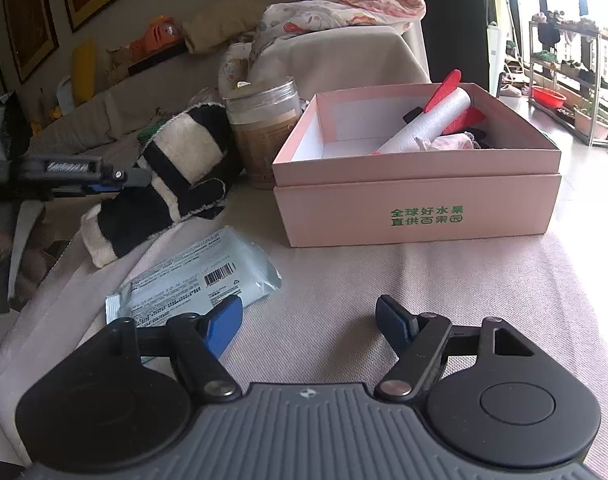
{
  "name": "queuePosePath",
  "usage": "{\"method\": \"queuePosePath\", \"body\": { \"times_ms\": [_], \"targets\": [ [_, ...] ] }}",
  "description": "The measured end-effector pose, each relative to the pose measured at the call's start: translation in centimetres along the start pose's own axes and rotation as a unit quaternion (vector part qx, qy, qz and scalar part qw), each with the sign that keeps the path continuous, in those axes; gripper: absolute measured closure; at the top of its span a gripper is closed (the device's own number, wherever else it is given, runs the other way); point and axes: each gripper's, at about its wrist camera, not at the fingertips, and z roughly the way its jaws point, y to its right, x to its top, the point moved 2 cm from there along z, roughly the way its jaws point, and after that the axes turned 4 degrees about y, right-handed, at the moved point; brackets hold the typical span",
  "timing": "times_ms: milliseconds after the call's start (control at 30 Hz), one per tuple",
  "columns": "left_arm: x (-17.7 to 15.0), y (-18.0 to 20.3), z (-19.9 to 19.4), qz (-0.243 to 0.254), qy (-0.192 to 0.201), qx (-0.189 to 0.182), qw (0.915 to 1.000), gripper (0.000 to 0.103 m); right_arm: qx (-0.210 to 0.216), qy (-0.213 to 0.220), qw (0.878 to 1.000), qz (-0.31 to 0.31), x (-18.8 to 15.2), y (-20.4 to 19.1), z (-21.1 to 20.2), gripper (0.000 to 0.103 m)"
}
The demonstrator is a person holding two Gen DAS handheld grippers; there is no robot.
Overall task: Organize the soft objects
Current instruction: 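Move both open tools back toward the items on the table, then grasp the white plush bunny with the left tool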
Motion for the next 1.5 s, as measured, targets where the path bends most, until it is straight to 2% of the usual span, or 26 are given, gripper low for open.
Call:
{"method": "queuePosePath", "body": {
  "times_ms": [133, 233, 333, 367, 433, 467, 567, 700, 800, 867, 967, 1033, 1167, 1233, 1300, 1433, 1467, 1500],
  "targets": [
    [-0.9, 2.7, -1.4, 0.067, 0.023, -0.013, 0.9974, 0.056, -0.002, -0.003, 1.000, -0.010, 0.0, -0.4, 0.2, 0.024],
    [-1.1, 4.5, -0.8, 0.081, 0.025, -0.034, 0.9959, 0.056, -0.010, -0.004, 1.000, -0.019, 0.0, -0.8, 0.3, 0.023],
    [-2.0, 6.3, -0.3, 0.093, 0.001, -0.084, 0.9921, 0.070, -0.006, -0.006, 1.000, -0.020, 0.1, -0.7, 0.4, 0.021],
    [-2.3, 6.7, 0.0, 0.102, -0.004, -0.084, 0.9912, 0.073, -0.003, -0.008, 1.000, -0.022, 0.1, -0.7, 0.4, 0.018],
    [-2.6, 7.0, 0.3, 0.114, 0.003, -0.042, 0.9926, 0.073, 0.002, -0.014, 0.999, -0.029, 0.2, -0.8, 0.6, 0.014],
    [-2.6, 7.0, -0.1, 0.114, 0.020, -0.023, 0.9930, 0.072, 0.004, -0.018, 0.999, -0.035, 0.2, -0.9, 0.8, 0.011],
    [-2.1, 6.7, -2.0, 0.098, 0.067, -0.017, 0.9927, 0.071, 0.012, -0.027, 0.998, -0.048, 0.3, -1.2, 1.1, 0.004],
    [-1.1, 5.9, -2.6, 0.073, 0.083, 0.031, 0.9934, 0.070, 0.010, -0.036, 0.997, -0.060, 0.3, -1.7, 1.5, 0.001],
    [-1.2, 5.8, -0.7, 0.060, 0.041, 0.027, 0.9969, 0.067, 0.006, -0.038, 0.997, -0.069, 0.1, -2.0, 1.5, 0.001],
    [-2.0, 6.3, 0.8, 0.071, 0.012, 0.024, 0.9971, 0.062, 0.006, -0.039, 0.997, -0.070, 0.2, -2.0, 1.5, 0.000],
    [-2.8, 7.5, 1.6, 0.107, 0.023, 0.045, 0.9930, 0.062, 0.006, -0.041, 0.996, -0.075, 0.3, -2.2, 1.7, 0.000],
    [-2.7, 7.6, 1.6, 0.103, 0.022, 0.049, 0.9933, 0.062, 0.005, -0.042, 0.996, -0.077, 0.2, -2.1, 1.7, 0.000],
    [-2.4, 8.0, -0.4, 0.085, 0.035, 0.016, 0.9956, 0.062, 0.005, -0.041, 0.996, -0.077, 0.2, -2.1, 1.7, 0.000],
    [-2.7, 8.8, -0.7, 0.105, 0.044, 0.022, 0.9932, 0.060, 0.004, -0.042, 0.996, -0.078, 0.2, -2.1, 1.7, 0.000],
    [-3.2, 9.9, 0.2, 0.147, 0.035, 0.047, 0.9875, 0.055, 0.001, -0.043, 0.996, -0.082, 0.2, -2.2, 1.7, 0.000],
    [-4.3, 10.5, 2.3, 0.220, 0.026, 0.109, 0.9690, 0.054, -0.006, -0.047, 0.995, -0.093, 0.0, -2.4, 1.8, 0.000],
    [-4.3, 10.2, 2.4, 0.218, 0.032, 0.122, 0.9677, 0.050, -0.008, -0.049, 0.994, -0.096, 0.0, -2.5, 1.8, 0.000],
    [-4.0, 9.6, 2.4, 0.203, 0.035, 0.125, 0.9707, 0.049, -0.010, -0.051, 0.994, -0.098, 0.0, -2.5, 1.8, 0.000]
  ]
}}
